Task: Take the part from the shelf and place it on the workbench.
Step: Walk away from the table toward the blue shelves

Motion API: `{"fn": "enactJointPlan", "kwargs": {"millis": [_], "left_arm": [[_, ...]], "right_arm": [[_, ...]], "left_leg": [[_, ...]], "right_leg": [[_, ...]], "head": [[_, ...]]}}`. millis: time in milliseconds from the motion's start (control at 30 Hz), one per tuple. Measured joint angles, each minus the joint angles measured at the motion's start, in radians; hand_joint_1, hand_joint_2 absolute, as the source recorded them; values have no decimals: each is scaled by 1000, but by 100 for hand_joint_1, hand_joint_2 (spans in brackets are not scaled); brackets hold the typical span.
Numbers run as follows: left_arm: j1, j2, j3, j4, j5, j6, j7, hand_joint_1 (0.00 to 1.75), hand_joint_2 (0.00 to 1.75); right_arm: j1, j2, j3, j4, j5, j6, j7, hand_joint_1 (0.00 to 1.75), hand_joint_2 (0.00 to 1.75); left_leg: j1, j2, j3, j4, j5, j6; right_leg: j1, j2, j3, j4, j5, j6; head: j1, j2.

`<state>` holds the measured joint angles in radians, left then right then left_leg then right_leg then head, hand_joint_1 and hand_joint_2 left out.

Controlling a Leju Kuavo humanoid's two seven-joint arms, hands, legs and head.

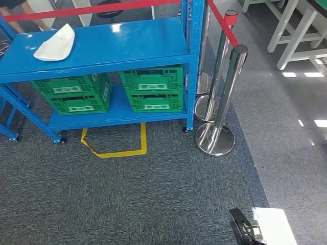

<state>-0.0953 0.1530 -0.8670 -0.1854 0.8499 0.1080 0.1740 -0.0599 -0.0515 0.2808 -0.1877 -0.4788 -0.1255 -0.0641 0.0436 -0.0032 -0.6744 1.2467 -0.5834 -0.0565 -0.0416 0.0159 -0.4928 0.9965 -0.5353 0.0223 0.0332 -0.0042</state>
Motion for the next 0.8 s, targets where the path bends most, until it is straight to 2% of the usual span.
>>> {"fn": "enactJointPlan", "kwargs": {"millis": [33, 67, 100, 133, 167, 200, 233, 300, 367, 400, 500, 533, 567, 600, 633, 667, 733, 800], "left_arm": [[2, 0, 0, 0, 1, 1, 0, 0, 0], [3, 0, 0, 0, 2, 3, 0, 0, 0], [5, 1, 0, 0, 2, 5, 0, 0, 0], [6, 3, 0, 0, 3, 7, 0, 0, 0], [6, 6, 0, 0, 3, 8, 0, 0, 0], [6, 10, 0, 0, 3, 9, 0, 0, 0], [4, 11, 0, 0, 3, 9, 0, 0, 0], [2, 10, 0, 0, 3, 10, 0, 0, 0], [4, 8, 0, 0, 4, 11, 0, 0, 0], [6, 8, 0, 0, 4, 12, 0, 0, 0], [5, 6, 0, 0, 6, 16, 0, 0, 0], [6, 5, 0, 0, 7, 17, 0, 0, 0], [6, 4, 0, 0, 8, 18, 0, 0, 0], [8, 3, 0, 0, 8, 19, 0, 0, 0], [9, 2, 0, 0, 8, 20, 0, 0, 0], [10, 0, 0, 0, 9, 21, 0, 0, 0], [7, -2, 0, 0, 9, 25, 1, 0, 0], [4, -2, 0, 0, 10, 28, 2, 0, 0]], "right_arm": [[0, 0, 0, 0, 0, 0, 0, 0, 0], [0, 0, 0, 0, 0, 0, 0, 0, 0], [0, 0, 1, 0, 0, 0, 0, 0, 0], [1, 2, 2, 0, 0, 1, 0, 0, 0], [1, 4, 3, 0, 0, 1, 0, 0, 0], [1, 6, 3, 0, 0, 2, 0, 0, 0], [1, 7, 4, 0, 0, 1, 0, 0, 0], [0, 7, 4, 0, 0, 1, 1, 0, 0], [-3, 5, 5, 0, 0, 1, 1, 0, 0], [-5, 4, 5, 0, 0, 2, 1, 0, 0], [-5, 4, 8, 0, -2, 3, 2, 0, 0], [-4, 4, 8, 0, -4, 2, 3, 0, 0], [-3, 3, 8, 0, -6, 1, 4, 0, 0], [-1, 3, 9, 1, -7, 0, 4, 0, 0], [0, 2, 9, 1, -8, 0, 5, 0, 0], [1, 1, 9, 2, -8, -1, 5, 0, 0], [0, 0, 10, 3, -10, -1, 4, 0, 0], [0, 0, 10, 4, -11, -2, 4, 0, 0]], "left_leg": [[-8, 0, -32, 29, 12, 11], [-18, 0, -45, 17, 44, 26], [-30, -1, -38, -34, 92, 45], [-45, -1, -20, -104, 141, 69], [-57, -1, 4, -166, 174, 92], [-67, -1, 28, -221, 189, 108], [-73, 0, 46, -255, 187, 116], [-73, 0, 74, -293, 170, 111], [-67, 0, 102, -314, 163, 105], [-65, 1, 116, -320, 159, 105], [-64, -1, 142, -324, 142, 107], [-64, -2, 152, -324, 134, 107], [-64, -3, 164, -323, 126, 105], [-63, -4, 178, -323, 117, 102], [-63, -5, 190, -323, 108, 99], [-63, -4, 200, -323, 100, 96], [-64, -3, 206, -320, 89, 86], [-66, -3, 207, -314, 86, 75]], "right_leg": [[6, -1, 8, -2, -6, -5], [13, -1, 18, -5, -12, -9], [19, 0, 31, -11, -18, -12], [22, 1, 42, -20, -24, -14], [28, 1, 54, -32, -29, -14], [29, 1, 64, -45, -32, -13], [29, 1, 74, -57, -34, -10], [28, -3, 100, -69, -31, -2], [28, -7, 104, -40, -41, 6], [28, -8, 83, 3, -58, 9], [28, -9, -34, 189, -134, 21], [27, -9, -62, 216, -141, 25], [27, -9, -75, 209, -125, 27], [27, -9, -73, 166, -84, 27], [26, -9, -61, 101, -28, 25], [27, -10, -50, 44, 12, 22], [33, -14, -37, -20, 44, 4], [33, -16, -32, -26, 42, -16]], "head": [[0, 0], [0, 0], [-1, 0], [-1, 0], [-1, 0], [-1, 0], [-2, 0], [-2, 0], [2, 0], [5, 0], [10, 0], [12, 0], [14, 0], [17, 0], [19, 0], [19, 0], [16, 0], [15, 0]]}}
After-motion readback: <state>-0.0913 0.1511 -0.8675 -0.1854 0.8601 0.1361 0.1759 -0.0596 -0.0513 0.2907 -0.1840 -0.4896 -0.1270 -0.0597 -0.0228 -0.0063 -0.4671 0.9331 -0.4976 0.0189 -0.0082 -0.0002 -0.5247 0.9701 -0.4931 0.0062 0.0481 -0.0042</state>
